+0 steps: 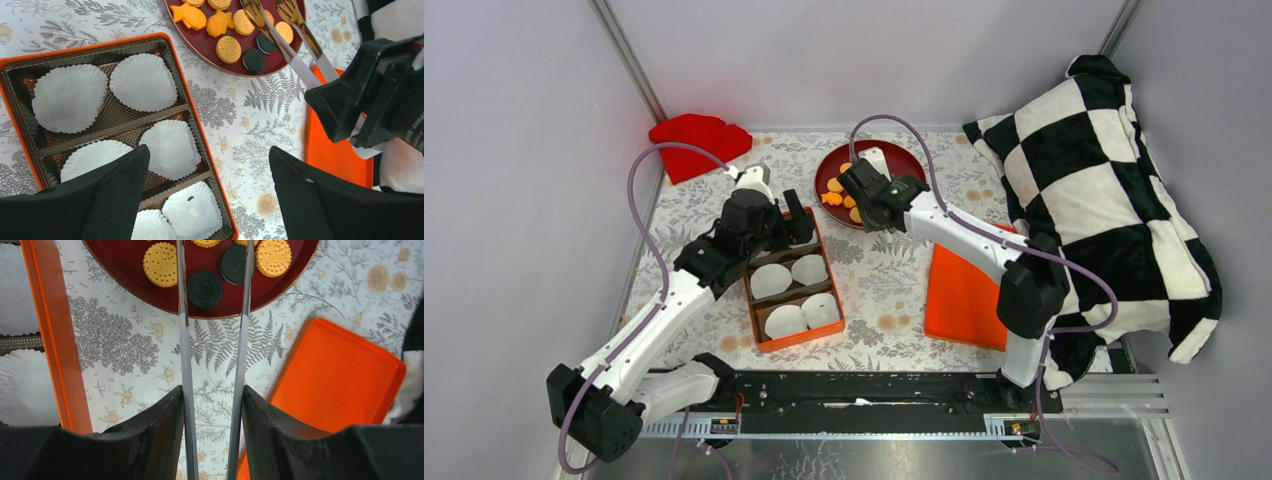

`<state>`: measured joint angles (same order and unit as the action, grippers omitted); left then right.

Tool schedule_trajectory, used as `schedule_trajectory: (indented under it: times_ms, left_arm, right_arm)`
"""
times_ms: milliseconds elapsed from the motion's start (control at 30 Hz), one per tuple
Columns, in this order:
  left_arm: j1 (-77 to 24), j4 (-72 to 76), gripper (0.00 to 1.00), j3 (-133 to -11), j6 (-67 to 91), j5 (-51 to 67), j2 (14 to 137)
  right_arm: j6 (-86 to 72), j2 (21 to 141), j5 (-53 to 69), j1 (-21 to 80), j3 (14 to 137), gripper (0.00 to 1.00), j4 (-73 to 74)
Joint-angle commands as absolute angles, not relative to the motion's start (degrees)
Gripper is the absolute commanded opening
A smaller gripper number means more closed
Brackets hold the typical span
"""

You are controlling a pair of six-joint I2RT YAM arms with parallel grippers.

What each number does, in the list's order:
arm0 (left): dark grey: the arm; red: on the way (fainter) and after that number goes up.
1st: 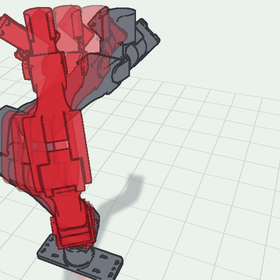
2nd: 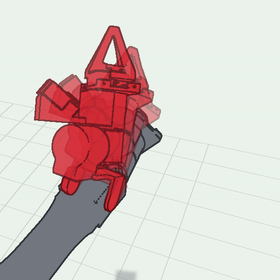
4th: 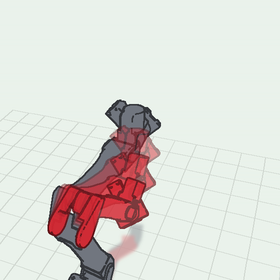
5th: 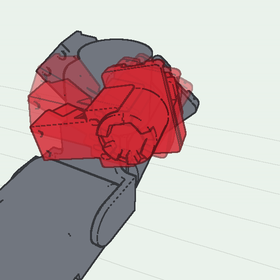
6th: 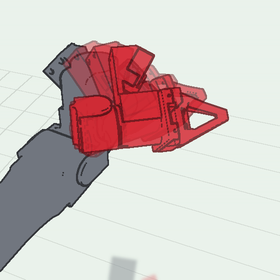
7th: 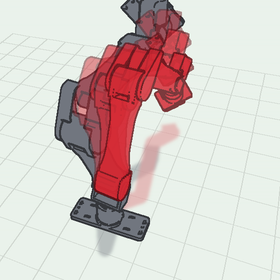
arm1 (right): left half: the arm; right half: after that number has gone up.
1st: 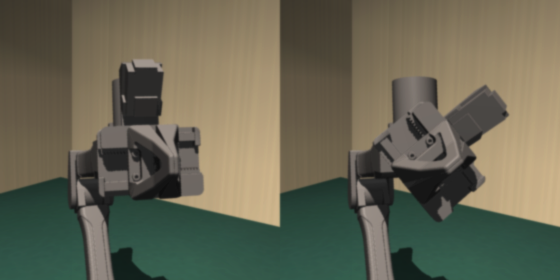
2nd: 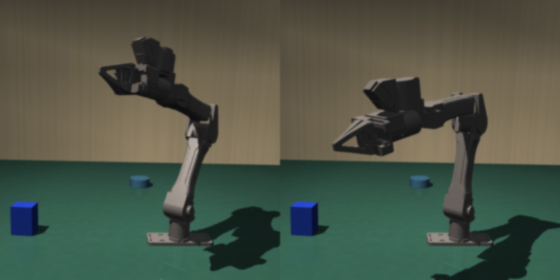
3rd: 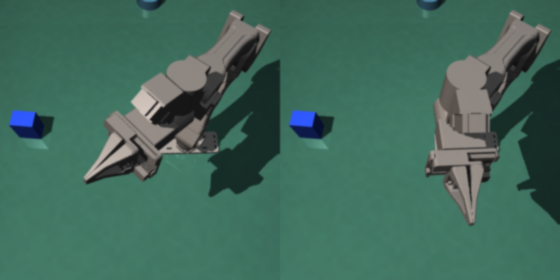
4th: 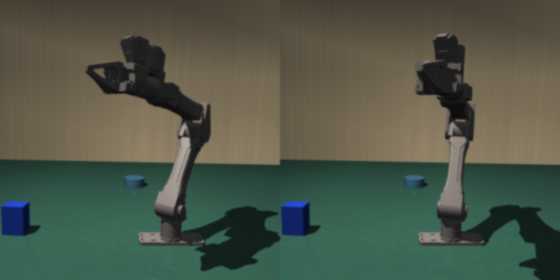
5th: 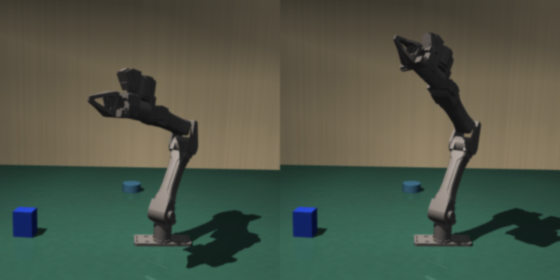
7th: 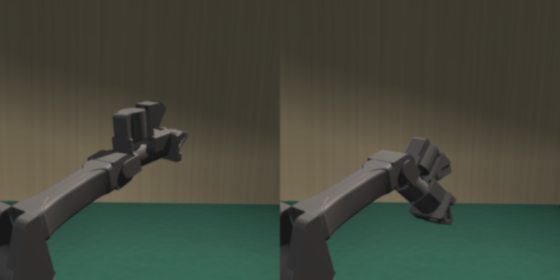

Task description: Pack the cookies

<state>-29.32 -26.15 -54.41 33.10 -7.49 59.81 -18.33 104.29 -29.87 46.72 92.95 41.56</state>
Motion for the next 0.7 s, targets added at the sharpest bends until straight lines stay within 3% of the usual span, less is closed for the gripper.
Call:
schedule_trajectory:
  times_ms: [0,433,667]
  left_arm:
    - [-29.70,-23.91,0.93,-55.30,32.86,-11.18,61.74]
    - [-29.71,-22.92,0.93,-55.57,32.13,-12.51,66.96]
    - [-29.71,-22.90,0.93,-55.13,31.47,-13.54,66.79]
  right_arm:
    - [-14.98,107.31,-26.08,42.52,99.14,0.50,38.25]
    - [-12.83,119.94,-17.65,36.38,110.71,0.51,37.50]
    - [-13.25,121.35,-17.13,36.22,110.76,0.51,37.36]
